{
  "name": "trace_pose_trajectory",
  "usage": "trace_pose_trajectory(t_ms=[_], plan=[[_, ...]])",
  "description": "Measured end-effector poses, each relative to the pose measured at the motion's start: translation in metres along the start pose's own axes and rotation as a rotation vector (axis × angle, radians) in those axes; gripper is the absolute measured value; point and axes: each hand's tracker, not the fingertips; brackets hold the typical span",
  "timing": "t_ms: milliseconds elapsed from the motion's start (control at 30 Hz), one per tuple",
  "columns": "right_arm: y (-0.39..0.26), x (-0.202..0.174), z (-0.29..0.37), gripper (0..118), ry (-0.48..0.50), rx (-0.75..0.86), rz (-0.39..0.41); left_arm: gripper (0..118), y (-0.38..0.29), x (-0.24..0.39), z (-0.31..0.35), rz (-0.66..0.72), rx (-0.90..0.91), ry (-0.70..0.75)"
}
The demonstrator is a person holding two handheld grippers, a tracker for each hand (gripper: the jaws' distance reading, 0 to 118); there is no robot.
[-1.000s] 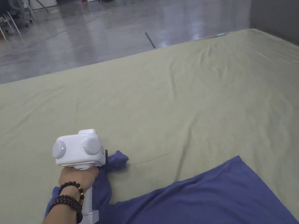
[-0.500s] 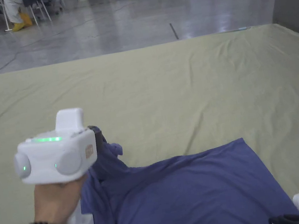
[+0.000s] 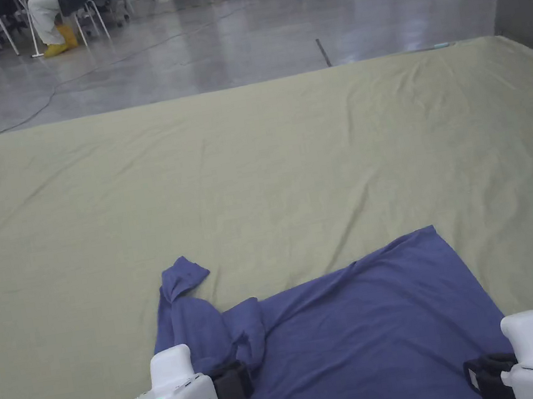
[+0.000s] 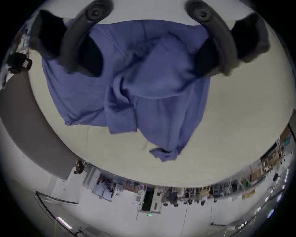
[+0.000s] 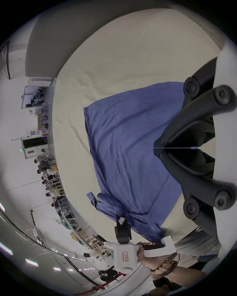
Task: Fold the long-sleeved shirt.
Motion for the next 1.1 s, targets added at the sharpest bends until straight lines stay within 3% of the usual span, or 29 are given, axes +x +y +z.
trace_pose_trajectory(t_ms=[167, 200, 233, 267, 300, 567, 600, 633, 667, 700, 933, 967, 1100], plan=[[0.003, -0.004, 0.007, 3, -0.010, 0.009, -0.003, 116, 0.007, -0.013, 0.035, -0.034, 0.120, 0.033], [0.004, -0.004, 0.008, 3, -0.012, 0.014, -0.002, 106, 0.007, -0.016, 0.051, -0.022, 0.178, 0.011], [0.005, -0.004, 0.009, 3, -0.011, 0.021, -0.003, 84, 0.008, -0.019, 0.062, -0.027, 0.181, 0.007], [0.005, -0.004, 0.008, 3, -0.010, 0.023, -0.006, 22, 0.005, -0.004, 0.090, -0.044, 0.172, 0.013], [0.005, -0.004, 0.008, 3, -0.010, 0.024, -0.010, 0, 0.004, -0.006, 0.093, -0.061, 0.155, 0.015], [0.001, -0.008, 0.001, 3, -0.009, -0.005, -0.022, 1, 0.073, -0.008, 0.054, -0.090, 0.135, 0.042], [0.001, -0.008, 0.001, 3, -0.007, -0.010, -0.022, 17, 0.087, -0.009, 0.040, -0.095, 0.132, 0.044], [0.001, -0.007, 0.000, 3, -0.009, -0.016, -0.020, 50, 0.098, -0.011, 0.028, -0.086, 0.131, 0.045], [0.001, -0.007, -0.003, 3, -0.015, -0.025, -0.016, 101, 0.113, -0.015, 0.009, -0.069, 0.114, 0.059], [0.001, -0.007, -0.005, 3, -0.023, -0.032, -0.013, 107, 0.124, -0.019, -0.010, -0.058, 0.055, 0.075], [0.005, -0.004, -0.015, 3, -0.040, -0.063, -0.013, 101, 0.143, -0.029, -0.087, -0.047, -0.114, 0.134], [0.006, -0.004, -0.016, 3, -0.041, -0.064, -0.013, 85, 0.139, -0.028, -0.094, -0.055, -0.159, 0.154], [0.012, 0.001, -0.023, 3, -0.048, -0.068, -0.008, 63, 0.124, -0.012, -0.082, -0.100, -0.094, 0.133]])
